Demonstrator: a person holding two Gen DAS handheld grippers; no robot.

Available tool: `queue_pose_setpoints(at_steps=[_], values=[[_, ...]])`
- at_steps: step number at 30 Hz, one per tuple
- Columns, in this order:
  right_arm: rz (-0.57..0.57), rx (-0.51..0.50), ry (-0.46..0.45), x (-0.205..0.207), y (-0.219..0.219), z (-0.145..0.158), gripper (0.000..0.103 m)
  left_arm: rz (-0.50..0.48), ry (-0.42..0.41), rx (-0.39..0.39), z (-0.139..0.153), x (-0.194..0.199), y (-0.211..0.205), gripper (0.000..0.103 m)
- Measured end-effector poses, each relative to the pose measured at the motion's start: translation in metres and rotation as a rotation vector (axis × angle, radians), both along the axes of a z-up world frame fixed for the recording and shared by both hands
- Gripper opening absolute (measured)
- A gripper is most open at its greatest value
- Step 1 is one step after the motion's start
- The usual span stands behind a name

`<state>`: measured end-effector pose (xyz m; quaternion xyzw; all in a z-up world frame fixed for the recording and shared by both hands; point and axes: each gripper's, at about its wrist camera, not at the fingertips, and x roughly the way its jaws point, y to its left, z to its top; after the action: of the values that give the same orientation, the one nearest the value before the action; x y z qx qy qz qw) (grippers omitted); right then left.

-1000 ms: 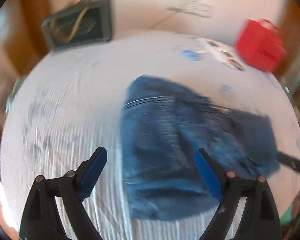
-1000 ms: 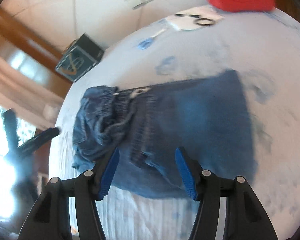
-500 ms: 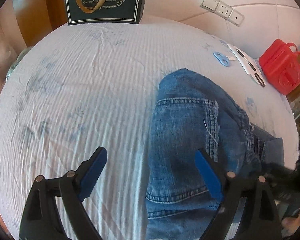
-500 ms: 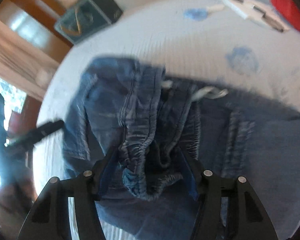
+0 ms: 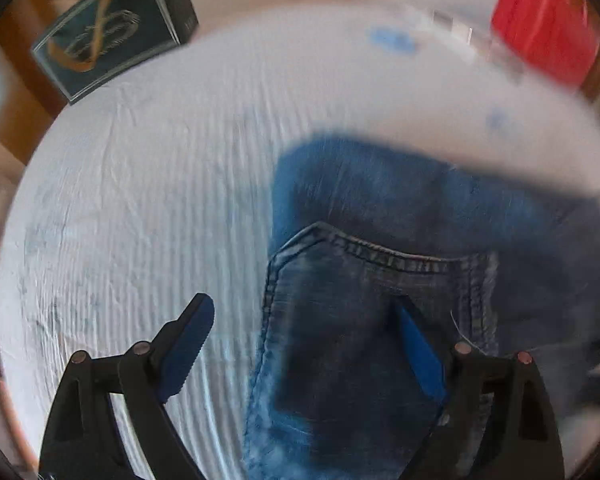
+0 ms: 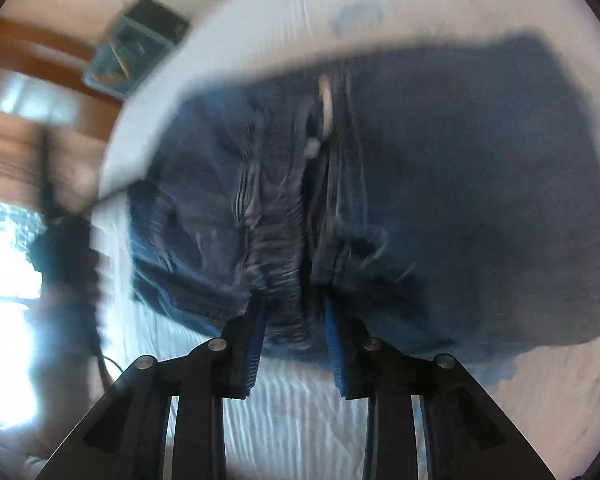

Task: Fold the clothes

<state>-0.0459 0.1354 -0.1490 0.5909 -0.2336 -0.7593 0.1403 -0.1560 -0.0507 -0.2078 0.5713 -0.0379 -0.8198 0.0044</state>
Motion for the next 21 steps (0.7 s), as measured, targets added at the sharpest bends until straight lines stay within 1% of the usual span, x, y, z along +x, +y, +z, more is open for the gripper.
queue_pose_setpoints(at_steps=[1, 2, 4, 6, 7, 8, 10, 12, 14, 16, 18, 19, 21], values=[[-0.023, 0.007, 0.039, 0.001, 0.009, 0.010, 0.032, 0.016, 0.007, 0.014, 0.002, 0.001, -0.003, 0.098], [-0.054, 0.025, 0.076, 0.002, 0.020, 0.021, 0.035, 0.028, 0.014, 0.027, 0.006, 0.003, -0.007, 0.098], [-0.109, 0.088, 0.112, 0.003, 0.042, 0.032, 0.036, 0.036, 0.035, 0.044, 0.022, 0.010, -0.011, 0.098], [-0.141, 0.114, 0.117, 0.005, 0.060, 0.035, 0.036, 0.034, 0.072, 0.064, 0.038, 0.019, -0.013, 0.098], [-0.146, 0.104, 0.114, 0.007, 0.063, 0.033, 0.036, 0.030, 0.094, 0.085, 0.048, 0.026, -0.013, 0.098], [-0.146, 0.103, 0.111, 0.006, 0.061, 0.032, 0.036, 0.026, 0.111, 0.103, 0.055, 0.032, -0.012, 0.098], [-0.136, 0.107, 0.097, 0.005, 0.055, 0.024, 0.036, 0.017, 0.120, 0.123, 0.058, 0.042, -0.008, 0.098], [-0.099, 0.098, 0.057, 0.001, 0.041, 0.005, 0.036, 0.004, 0.099, 0.124, 0.051, 0.049, -0.004, 0.098], [-0.026, 0.092, 0.015, 0.004, 0.017, -0.012, 0.036, -0.004, 0.072, 0.108, 0.038, 0.053, 0.001, 0.098], [0.024, 0.115, -0.012, 0.009, 0.000, -0.024, 0.037, -0.006, 0.051, 0.088, 0.023, 0.056, 0.006, 0.098], [0.022, 0.113, -0.007, 0.013, 0.000, -0.021, 0.037, -0.006, 0.030, 0.074, 0.012, 0.059, 0.010, 0.100], [0.016, 0.114, 0.001, 0.016, 0.002, -0.018, 0.037, 0.004, 0.024, 0.092, 0.015, 0.059, 0.008, 0.100], [-0.027, 0.132, 0.048, 0.023, 0.017, -0.002, 0.037, 0.015, 0.043, 0.144, 0.029, 0.063, 0.002, 0.100]])
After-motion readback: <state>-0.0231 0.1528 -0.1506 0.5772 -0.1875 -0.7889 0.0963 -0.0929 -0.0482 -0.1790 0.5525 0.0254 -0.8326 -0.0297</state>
